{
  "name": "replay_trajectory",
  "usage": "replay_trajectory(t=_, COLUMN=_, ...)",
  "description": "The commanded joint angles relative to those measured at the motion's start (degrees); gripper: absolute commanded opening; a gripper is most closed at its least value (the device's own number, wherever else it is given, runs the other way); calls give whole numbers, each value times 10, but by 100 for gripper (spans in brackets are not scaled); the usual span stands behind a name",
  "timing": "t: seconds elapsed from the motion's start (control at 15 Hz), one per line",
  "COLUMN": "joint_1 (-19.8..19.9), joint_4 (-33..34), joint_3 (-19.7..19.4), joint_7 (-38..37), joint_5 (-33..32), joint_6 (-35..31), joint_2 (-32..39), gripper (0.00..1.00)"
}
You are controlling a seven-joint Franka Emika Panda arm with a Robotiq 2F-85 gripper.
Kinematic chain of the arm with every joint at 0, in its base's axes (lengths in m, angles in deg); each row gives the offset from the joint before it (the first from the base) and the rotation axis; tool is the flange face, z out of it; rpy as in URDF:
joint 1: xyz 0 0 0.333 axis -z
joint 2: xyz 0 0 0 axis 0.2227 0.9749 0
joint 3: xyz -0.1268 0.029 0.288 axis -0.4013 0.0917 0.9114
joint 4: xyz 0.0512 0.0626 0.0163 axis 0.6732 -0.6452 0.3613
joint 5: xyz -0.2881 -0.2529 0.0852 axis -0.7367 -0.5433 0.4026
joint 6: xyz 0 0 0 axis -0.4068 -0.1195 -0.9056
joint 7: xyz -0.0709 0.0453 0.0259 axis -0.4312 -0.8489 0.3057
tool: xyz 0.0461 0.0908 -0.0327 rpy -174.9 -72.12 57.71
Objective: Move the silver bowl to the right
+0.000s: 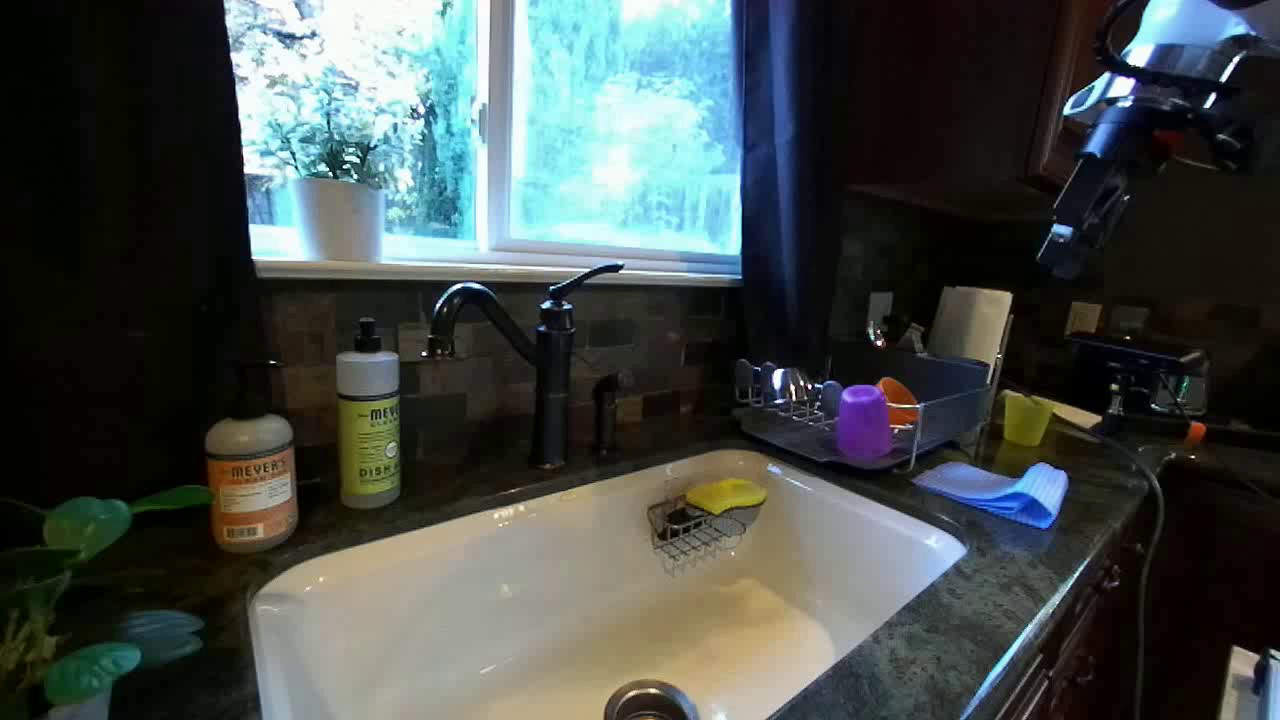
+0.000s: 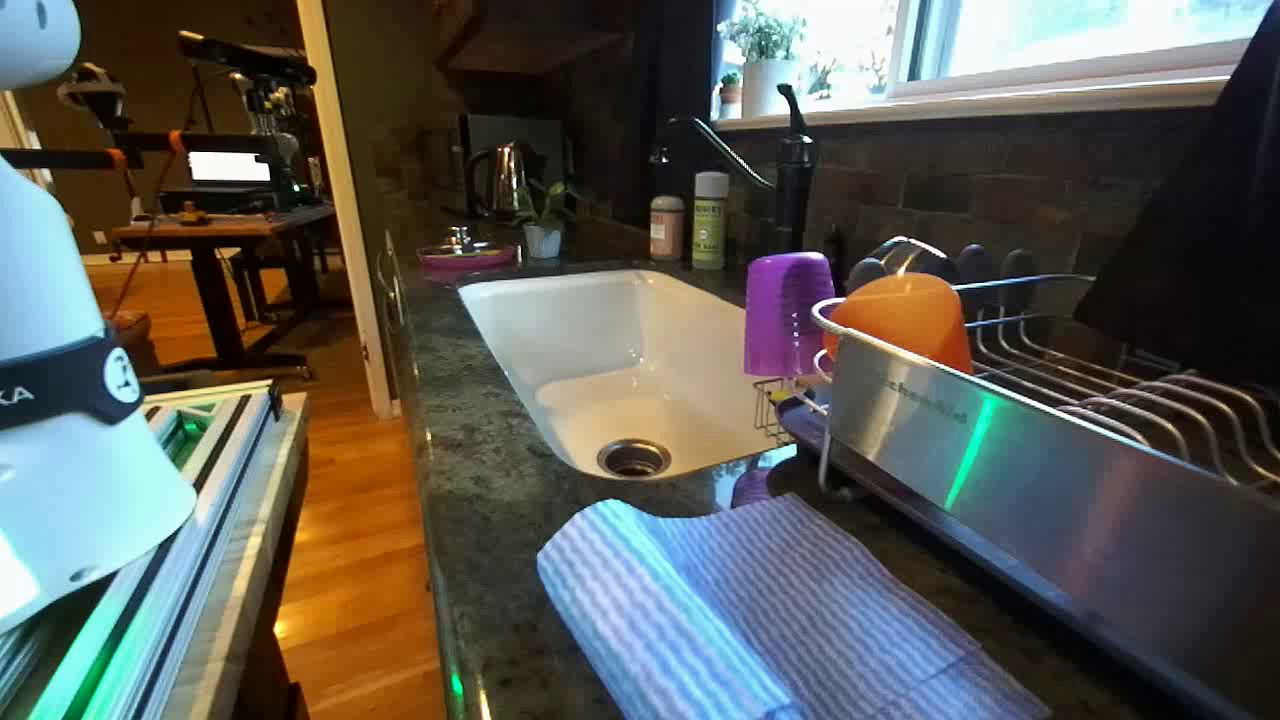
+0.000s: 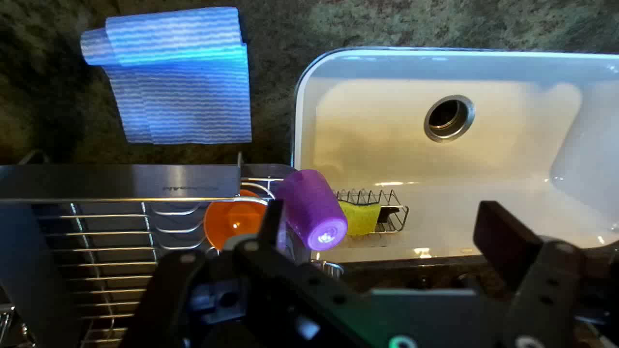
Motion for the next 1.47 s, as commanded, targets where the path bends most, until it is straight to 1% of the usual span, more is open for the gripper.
replay_trajectory(t=0.0, joint_1=2, joint_4=1, joint_3=2, joint_7=2, joint_5=2, joint_6=1, joint_2=1, gripper=100)
replay_trajectory(t=0.47, joint_1=2, joint_4=1, joint_3=2, joint_7=2, joint_5=2, joint_6=1, joint_2=1, gripper=100)
replay_trajectory(t=0.53, joint_1=1, joint_4=9, joint_3=-1, joint_7=0, joint_5=2, joint_6=-12, joint_2=15, gripper=100)
replay_trajectory(t=0.6, joint_1=-8, joint_4=23, joint_3=-13, joint_7=14, joint_5=5, joint_6=-21, joint_2=32, gripper=100)
replay_trajectory(t=0.73, joint_1=-20, joint_4=51, joint_3=-30, joint_7=28, joint_5=17, joint_6=-21, joint_2=63, gripper=100)
replay_trajectory(t=0.93, joint_1=-50, joint_4=108, joint_3=-56, joint_7=37, joint_5=73, joint_6=-25, joint_2=127, gripper=100)
replay_trajectory(t=1.13, joint_1=-78, joint_4=163, joint_3=-62, joint_7=56, joint_5=126, joint_6=-14, joint_2=186, gripper=100)
replay_trajectory(t=1.2, joint_1=-39, joint_4=121, joint_3=-38, joint_7=44, joint_5=100, joint_6=-19, joint_2=140, gripper=100)
replay_trajectory(t=1.4, joint_1=-52, joint_4=156, joint_3=-36, joint_7=53, joint_5=125, joint_6=-18, joint_2=188, gripper=100)
